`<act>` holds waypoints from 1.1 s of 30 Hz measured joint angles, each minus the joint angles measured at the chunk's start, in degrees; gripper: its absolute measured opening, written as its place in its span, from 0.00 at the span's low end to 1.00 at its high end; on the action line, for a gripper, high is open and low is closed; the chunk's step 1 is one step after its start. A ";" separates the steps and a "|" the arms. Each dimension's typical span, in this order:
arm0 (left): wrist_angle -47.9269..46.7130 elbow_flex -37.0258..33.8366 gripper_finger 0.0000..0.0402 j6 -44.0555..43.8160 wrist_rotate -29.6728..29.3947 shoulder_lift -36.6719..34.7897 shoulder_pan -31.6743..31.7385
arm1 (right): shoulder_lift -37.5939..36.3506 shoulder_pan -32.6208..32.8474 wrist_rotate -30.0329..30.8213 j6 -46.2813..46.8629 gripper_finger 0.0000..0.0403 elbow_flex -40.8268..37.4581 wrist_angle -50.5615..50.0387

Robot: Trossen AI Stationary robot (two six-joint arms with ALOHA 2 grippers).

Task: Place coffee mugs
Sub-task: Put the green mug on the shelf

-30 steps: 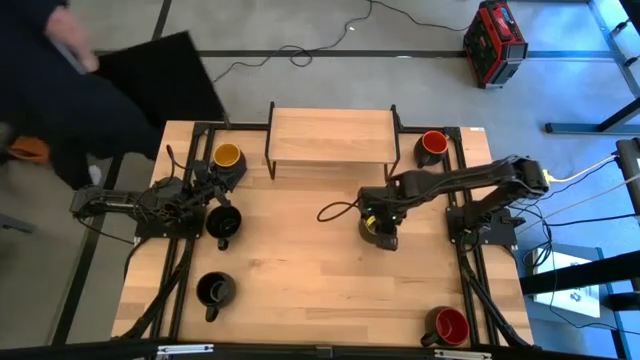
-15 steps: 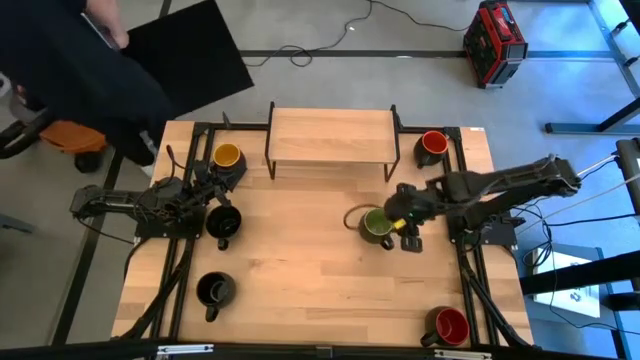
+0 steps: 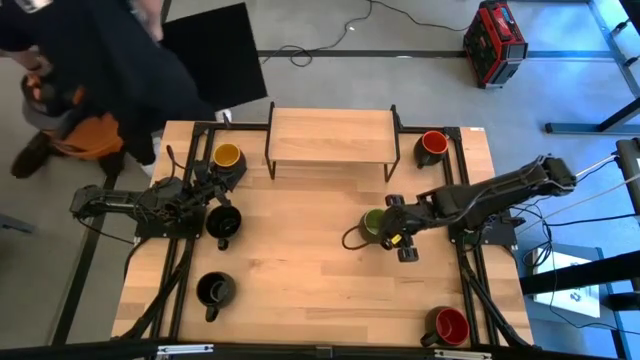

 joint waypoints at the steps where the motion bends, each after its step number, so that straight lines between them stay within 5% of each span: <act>1: -0.07 0.00 0.02 0.00 0.00 0.00 0.00 | 0.47 0.02 0.03 0.17 0.38 0.00 0.37; 21: -0.08 0.00 0.02 -0.02 0.22 0.00 0.00 | 10.76 -3.82 -1.76 7.75 0.37 1.38 -3.30; 33: -0.17 0.00 0.02 0.37 0.27 0.00 0.00 | 10.82 -3.82 -1.97 7.67 0.18 1.38 -2.80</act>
